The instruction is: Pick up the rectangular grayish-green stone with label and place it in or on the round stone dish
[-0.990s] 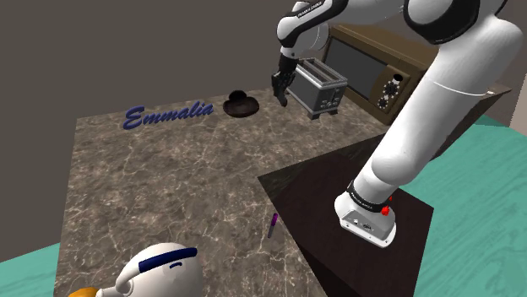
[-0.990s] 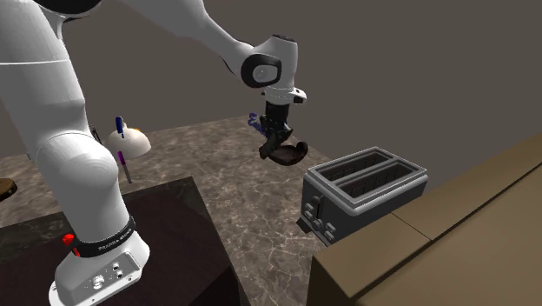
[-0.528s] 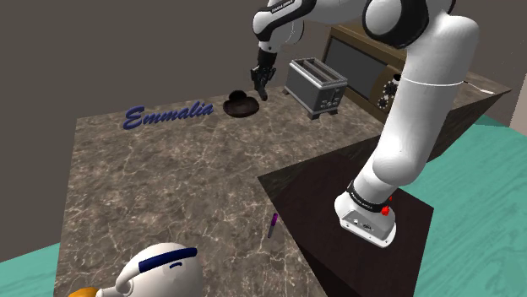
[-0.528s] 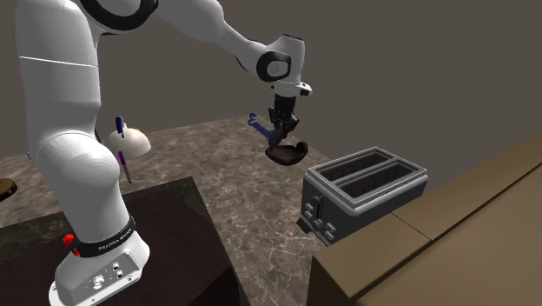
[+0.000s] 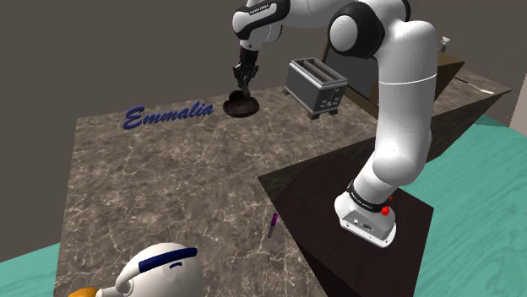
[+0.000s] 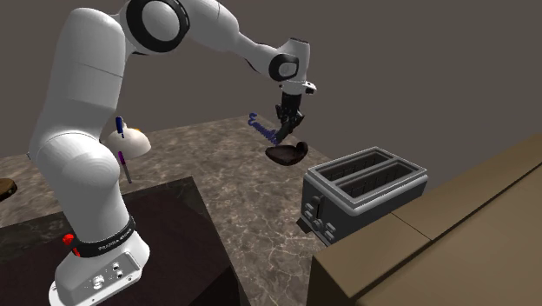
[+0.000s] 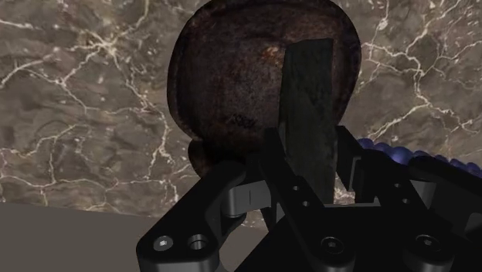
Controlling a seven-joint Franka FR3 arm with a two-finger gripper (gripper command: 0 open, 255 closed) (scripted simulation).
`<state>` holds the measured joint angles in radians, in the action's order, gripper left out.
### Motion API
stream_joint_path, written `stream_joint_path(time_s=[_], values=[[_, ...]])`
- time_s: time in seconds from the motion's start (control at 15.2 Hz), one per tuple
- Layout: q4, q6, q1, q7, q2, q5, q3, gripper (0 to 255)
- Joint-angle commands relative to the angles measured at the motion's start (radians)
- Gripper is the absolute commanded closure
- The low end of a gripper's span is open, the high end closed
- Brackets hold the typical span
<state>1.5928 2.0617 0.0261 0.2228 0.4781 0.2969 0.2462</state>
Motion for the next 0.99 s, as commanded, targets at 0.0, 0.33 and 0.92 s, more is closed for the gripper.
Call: stream_joint_path(time_s=[0.0,0.33,0.92], values=[[0.002,0.019,-0.001,0.003,0.017,0.006,-0.003,255],[0.026,0.07,-0.003,0.017,0.045,0.019,-0.01,255],[0.039,0.102,-0.005,0.026,0.066,0.028,-0.014,255]])
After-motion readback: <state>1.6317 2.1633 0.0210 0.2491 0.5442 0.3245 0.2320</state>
